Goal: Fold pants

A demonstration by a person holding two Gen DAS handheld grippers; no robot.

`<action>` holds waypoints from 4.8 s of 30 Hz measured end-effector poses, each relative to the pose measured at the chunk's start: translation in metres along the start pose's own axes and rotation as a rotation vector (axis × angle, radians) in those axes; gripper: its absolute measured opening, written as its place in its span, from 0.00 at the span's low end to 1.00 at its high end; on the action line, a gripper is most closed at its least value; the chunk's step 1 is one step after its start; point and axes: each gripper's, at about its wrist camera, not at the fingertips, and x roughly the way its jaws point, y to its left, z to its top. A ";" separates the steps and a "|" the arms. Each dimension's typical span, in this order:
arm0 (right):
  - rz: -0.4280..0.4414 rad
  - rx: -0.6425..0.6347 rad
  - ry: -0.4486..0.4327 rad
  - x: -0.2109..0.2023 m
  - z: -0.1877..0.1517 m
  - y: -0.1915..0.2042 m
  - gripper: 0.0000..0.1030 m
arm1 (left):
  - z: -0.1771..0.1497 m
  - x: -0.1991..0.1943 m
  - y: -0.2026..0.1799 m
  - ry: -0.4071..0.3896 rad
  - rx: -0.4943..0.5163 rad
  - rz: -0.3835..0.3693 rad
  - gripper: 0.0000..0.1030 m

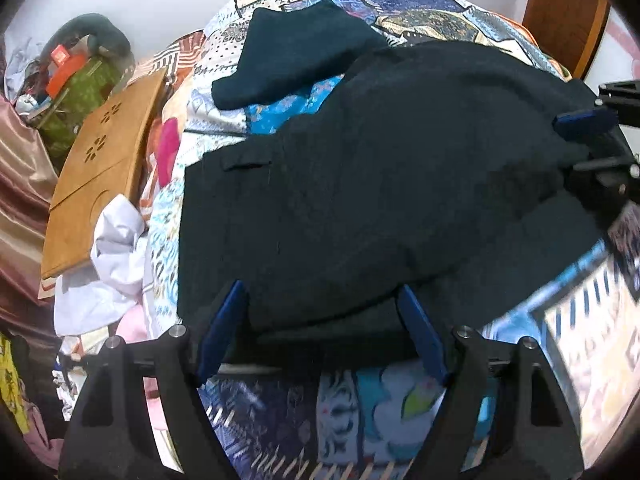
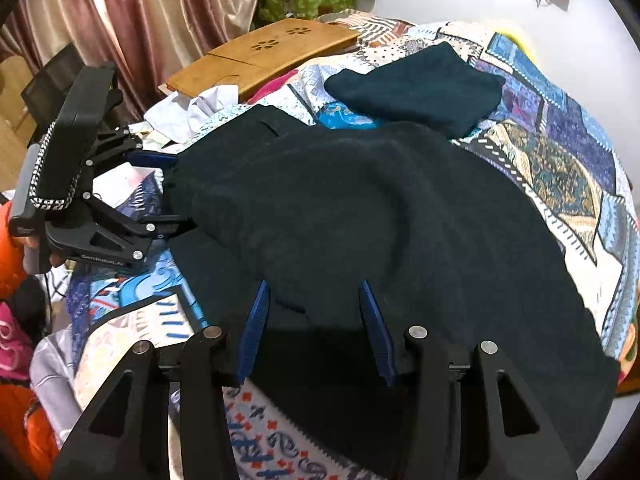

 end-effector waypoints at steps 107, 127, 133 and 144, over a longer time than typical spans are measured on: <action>-0.126 0.697 -0.258 -0.119 -0.166 -0.202 0.43 | 0.169 0.005 -0.157 -0.075 0.103 -0.112 0.91; -0.194 0.637 -0.173 -0.101 -0.177 -0.128 0.55 | 0.105 -0.009 -0.170 -0.046 0.216 -0.145 0.92; -0.307 0.780 -0.218 -0.135 -0.219 -0.135 0.56 | 0.111 -0.007 -0.196 -0.024 0.196 -0.206 0.92; -0.302 1.038 -0.283 -0.149 -0.275 -0.150 0.57 | 0.156 -0.013 -0.261 -0.052 0.269 -0.242 0.91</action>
